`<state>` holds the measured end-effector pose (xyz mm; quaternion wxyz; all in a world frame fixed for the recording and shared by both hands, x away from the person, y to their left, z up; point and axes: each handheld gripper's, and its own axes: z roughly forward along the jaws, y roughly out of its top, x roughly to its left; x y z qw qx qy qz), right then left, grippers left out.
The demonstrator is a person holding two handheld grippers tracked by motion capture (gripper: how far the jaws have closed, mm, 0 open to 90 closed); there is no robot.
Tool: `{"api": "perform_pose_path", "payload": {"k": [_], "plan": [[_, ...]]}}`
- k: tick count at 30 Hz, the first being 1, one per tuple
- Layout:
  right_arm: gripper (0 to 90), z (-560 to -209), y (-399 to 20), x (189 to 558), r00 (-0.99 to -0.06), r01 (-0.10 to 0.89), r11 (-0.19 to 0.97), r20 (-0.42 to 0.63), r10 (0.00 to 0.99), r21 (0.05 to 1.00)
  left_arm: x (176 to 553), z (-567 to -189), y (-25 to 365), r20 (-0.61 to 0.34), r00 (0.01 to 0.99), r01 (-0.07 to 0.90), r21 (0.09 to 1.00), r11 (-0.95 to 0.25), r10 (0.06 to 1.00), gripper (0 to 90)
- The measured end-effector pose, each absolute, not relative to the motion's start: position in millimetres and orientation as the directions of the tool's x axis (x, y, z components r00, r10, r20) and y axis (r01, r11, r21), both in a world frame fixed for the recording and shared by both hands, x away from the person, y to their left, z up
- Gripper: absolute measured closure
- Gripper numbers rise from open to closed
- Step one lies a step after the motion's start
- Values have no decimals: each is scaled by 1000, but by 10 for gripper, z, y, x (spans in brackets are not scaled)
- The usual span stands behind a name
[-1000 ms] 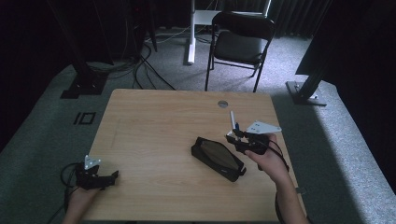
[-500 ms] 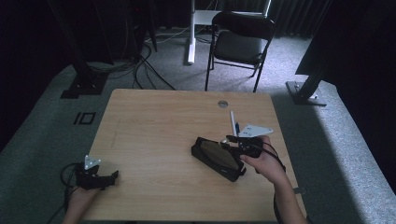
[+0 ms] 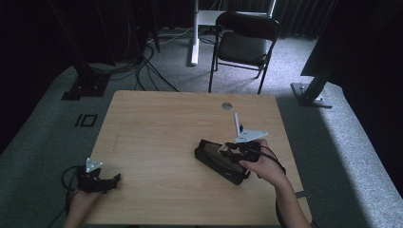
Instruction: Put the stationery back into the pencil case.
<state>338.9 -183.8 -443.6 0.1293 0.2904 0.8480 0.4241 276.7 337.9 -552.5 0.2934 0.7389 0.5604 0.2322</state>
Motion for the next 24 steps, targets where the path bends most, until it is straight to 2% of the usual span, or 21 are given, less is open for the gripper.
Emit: {"api": "perform_pose_path", "payload": {"k": [24], "plan": [[591, -4638, -1702, 3518, -797, 448, 546, 40, 603, 708, 2767, -5525, 3380, 15, 265, 692, 693, -201, 964, 3]]}}
